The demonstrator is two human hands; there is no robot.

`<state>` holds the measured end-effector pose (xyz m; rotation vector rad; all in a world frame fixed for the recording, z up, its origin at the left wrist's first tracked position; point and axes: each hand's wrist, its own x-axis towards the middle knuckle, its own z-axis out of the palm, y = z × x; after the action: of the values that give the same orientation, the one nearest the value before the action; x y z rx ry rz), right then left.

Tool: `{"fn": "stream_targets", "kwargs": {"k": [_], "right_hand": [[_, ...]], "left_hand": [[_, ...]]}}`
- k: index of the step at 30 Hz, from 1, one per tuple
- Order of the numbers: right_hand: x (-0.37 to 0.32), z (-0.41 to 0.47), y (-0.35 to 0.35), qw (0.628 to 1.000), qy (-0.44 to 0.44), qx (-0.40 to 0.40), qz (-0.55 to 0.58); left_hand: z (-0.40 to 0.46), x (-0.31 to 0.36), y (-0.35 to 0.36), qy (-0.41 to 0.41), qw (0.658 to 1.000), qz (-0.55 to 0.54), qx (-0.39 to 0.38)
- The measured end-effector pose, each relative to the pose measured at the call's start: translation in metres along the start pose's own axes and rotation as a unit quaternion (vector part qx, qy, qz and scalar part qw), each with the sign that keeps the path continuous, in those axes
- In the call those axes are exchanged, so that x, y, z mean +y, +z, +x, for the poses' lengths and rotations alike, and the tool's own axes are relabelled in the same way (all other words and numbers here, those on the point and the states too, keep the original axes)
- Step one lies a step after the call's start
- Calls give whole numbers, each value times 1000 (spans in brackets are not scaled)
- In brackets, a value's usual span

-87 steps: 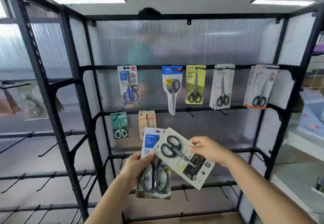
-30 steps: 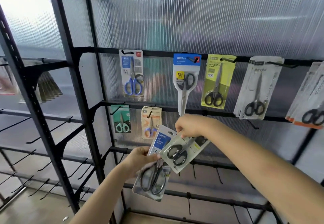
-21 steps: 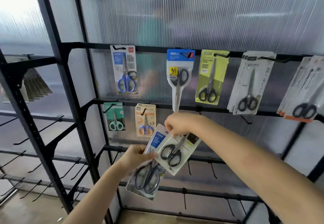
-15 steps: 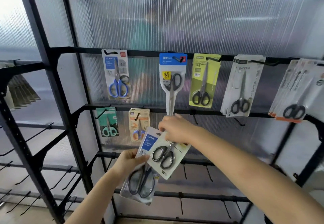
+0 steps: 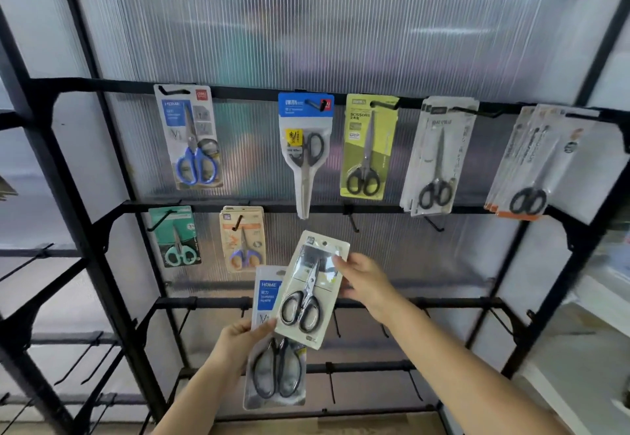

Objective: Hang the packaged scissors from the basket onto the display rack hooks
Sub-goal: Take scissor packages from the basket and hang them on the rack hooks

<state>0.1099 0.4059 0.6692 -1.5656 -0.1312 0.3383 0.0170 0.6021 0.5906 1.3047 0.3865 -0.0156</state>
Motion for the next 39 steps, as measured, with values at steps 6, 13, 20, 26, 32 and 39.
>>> {"fn": "stream_targets", "kwargs": {"k": [6, 13, 20, 26, 32, 39], "right_hand": [[4, 4, 9, 998, -22, 34, -47], [10, 16, 13, 986, -62, 51, -145], [8, 39, 8, 960, -84, 9, -268], [8, 43, -16, 954, -99, 25, -281], [-6, 52, -53, 944, -122, 94, -292], [-19, 61, -77, 935, -135, 112, -309]], "left_hand": [[0, -12, 5, -23, 999, -11, -21], [-2, -29, -4, -46, 999, -3, 0], [5, -41, -15, -58, 998, 2, 29], [20, -43, -1, -65, 998, 6, 10], [44, -31, 44, -55, 998, 37, -15], [58, -32, 77, -60, 997, 40, -18]]}}
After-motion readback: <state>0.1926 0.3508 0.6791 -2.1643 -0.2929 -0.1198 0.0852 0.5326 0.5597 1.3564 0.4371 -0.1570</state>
